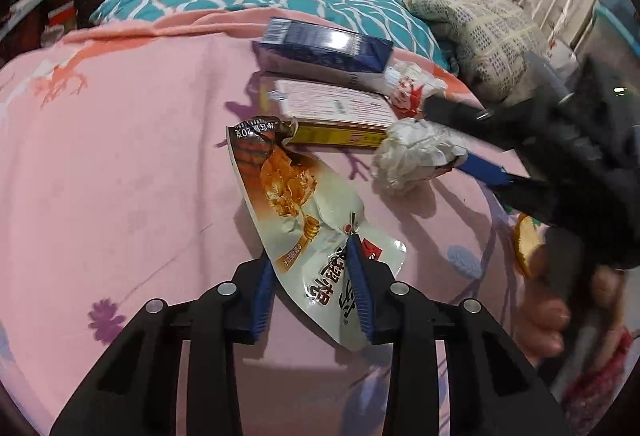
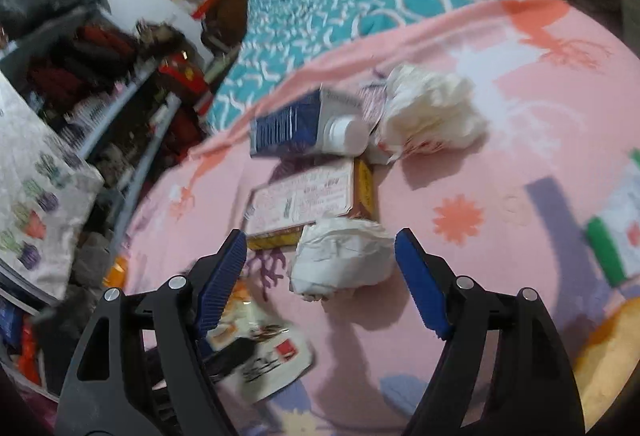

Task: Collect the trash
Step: 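Grasp the snack wrapper with left tool while right tool grasps the white tissue, then carry wrapper and tissue to the wastebasket and open both tools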

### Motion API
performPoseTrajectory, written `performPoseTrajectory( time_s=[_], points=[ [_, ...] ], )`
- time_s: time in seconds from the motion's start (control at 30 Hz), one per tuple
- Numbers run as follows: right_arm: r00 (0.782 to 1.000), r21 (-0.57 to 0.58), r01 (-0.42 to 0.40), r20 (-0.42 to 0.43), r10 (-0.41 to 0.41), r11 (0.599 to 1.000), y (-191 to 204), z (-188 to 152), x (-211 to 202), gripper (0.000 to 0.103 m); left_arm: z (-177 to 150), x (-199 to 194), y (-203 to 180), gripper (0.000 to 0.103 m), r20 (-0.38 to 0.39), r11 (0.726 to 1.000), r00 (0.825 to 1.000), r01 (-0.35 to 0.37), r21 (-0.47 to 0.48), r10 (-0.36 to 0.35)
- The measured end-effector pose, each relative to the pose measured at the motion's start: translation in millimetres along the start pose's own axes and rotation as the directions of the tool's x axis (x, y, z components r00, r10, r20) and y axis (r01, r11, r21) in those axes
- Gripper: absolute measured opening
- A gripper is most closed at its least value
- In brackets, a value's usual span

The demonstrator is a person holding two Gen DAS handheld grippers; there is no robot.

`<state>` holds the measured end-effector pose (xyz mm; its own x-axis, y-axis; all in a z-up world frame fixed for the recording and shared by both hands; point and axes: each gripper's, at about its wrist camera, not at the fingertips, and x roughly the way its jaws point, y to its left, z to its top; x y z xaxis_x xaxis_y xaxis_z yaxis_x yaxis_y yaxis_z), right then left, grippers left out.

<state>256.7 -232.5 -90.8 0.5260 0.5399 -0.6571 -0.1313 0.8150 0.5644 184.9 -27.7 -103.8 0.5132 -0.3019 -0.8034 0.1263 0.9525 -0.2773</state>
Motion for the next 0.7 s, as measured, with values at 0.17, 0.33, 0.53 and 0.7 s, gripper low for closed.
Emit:
performPoseTrajectory(
  time_s=[0.17, 0.33, 0.53, 0.7],
  points=[
    [1.000, -0.050, 0.013, -0.010, -0.013, 0.999, 4.5, -25.6, -2.6, 0.041, -8.6, -18.5, 15.1, 0.017, 0.015, 0.998, 0.998, 0.068, -0.007, -0.068],
    [0.998, -0.087, 0.017, 0.055, -0.012, 0.996, 0.9, -65.5, -45.1, 0.040, -17.3, -39.6, 7.9, 0.004, 0.052, 0.993, 0.992, 0.114, 0.037, -0.116],
    [0.989, -0.066, 0.016, 0.145, -0.006, 0.998, -15.3, -119.1, -105.3, 0.040, -29.3, -53.1, -20.2, 0.003, 0.040, 0.973, 0.976, 0.210, 0.098, -0.215],
    [0.976, 0.001, 0.021, 0.215, -0.021, 1.000, -45.0, -144.3, -147.0, 0.040, -39.4, -53.4, -64.0, 0.003, -0.012, 0.933, 0.950, 0.308, 0.185, -0.311]
  ],
)
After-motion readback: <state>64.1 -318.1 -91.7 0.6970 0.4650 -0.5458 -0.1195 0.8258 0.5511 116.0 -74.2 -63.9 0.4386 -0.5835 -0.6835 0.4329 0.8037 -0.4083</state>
